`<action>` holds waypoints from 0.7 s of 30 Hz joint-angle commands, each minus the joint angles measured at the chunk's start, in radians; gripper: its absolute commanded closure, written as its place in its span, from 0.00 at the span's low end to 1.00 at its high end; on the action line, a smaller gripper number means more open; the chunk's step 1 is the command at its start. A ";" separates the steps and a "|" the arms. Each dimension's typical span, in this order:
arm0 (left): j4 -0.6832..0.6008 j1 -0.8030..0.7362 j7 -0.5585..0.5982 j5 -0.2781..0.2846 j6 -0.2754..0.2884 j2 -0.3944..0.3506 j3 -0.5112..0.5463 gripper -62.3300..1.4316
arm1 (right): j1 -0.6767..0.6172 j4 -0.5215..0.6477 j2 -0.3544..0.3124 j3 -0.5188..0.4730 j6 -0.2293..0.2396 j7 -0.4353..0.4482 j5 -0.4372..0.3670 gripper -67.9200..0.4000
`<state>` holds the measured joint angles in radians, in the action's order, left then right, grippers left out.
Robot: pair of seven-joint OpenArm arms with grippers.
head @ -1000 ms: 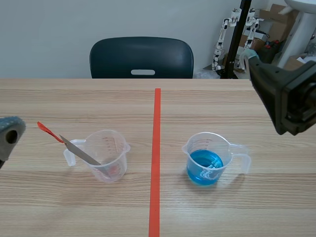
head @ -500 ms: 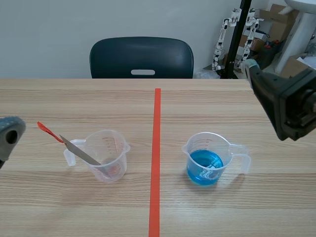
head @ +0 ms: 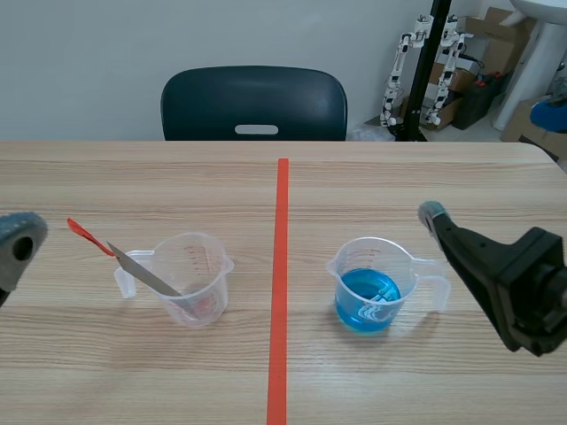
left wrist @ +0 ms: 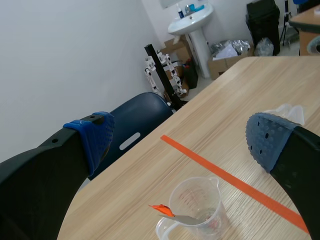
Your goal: Do the redox reaction experiment. return to the home posture
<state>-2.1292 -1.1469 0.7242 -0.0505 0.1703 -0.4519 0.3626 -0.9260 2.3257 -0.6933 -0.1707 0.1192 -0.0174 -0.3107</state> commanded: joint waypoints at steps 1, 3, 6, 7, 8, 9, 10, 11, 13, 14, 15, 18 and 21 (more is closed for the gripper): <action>-0.021 0.003 0.015 -0.027 -0.002 0.005 -0.003 0.11 | 0.006 0.013 -0.013 -0.013 -0.010 0.006 -0.006 0.00; -0.021 0.003 0.015 -0.042 0.000 0.005 -0.003 0.11 | 0.006 0.012 -0.013 -0.013 -0.010 0.004 -0.006 0.00; -0.021 0.003 0.015 -0.047 0.000 0.005 -0.003 0.11 | 0.007 0.012 -0.013 -0.013 -0.010 0.004 -0.002 0.00; -0.021 0.003 0.015 -0.056 0.000 0.005 -0.003 0.11 | 0.007 0.012 -0.013 -0.013 -0.010 0.004 0.006 0.00; -0.021 0.003 0.015 -0.074 0.000 0.005 -0.003 0.11 | 0.007 0.012 -0.013 -0.013 -0.010 0.004 0.017 0.00; -0.021 0.003 0.015 -0.087 0.000 0.005 -0.003 0.11 | 0.007 0.012 -0.013 -0.013 -0.010 0.004 0.022 0.00; -0.021 0.003 0.015 -0.099 0.000 0.005 -0.003 0.11 | 0.007 0.012 -0.013 -0.013 -0.010 0.004 0.025 0.00; -0.021 0.003 0.015 -0.105 0.000 0.005 -0.003 0.11 | 0.007 0.012 -0.013 -0.013 -0.010 0.004 0.030 0.00; -0.021 0.003 0.015 -0.105 0.000 0.005 -0.003 0.11 | 0.007 0.012 -0.013 -0.013 -0.010 0.004 0.036 0.00; -0.021 0.003 0.015 -0.105 0.000 0.005 -0.003 0.11 | 0.007 0.012 -0.013 -0.013 -0.010 0.004 0.036 0.00; -0.021 0.003 0.015 -0.105 0.000 0.005 -0.003 0.11 | 0.007 0.012 -0.013 -0.013 -0.010 0.004 0.036 0.00; -0.021 0.003 0.015 -0.105 0.000 0.005 -0.003 0.11 | 0.007 0.012 -0.013 -0.013 -0.010 0.005 0.035 0.00; -0.021 0.003 0.014 -0.105 0.000 0.005 -0.003 0.11 | 0.007 0.012 -0.013 -0.013 -0.010 0.005 0.035 0.00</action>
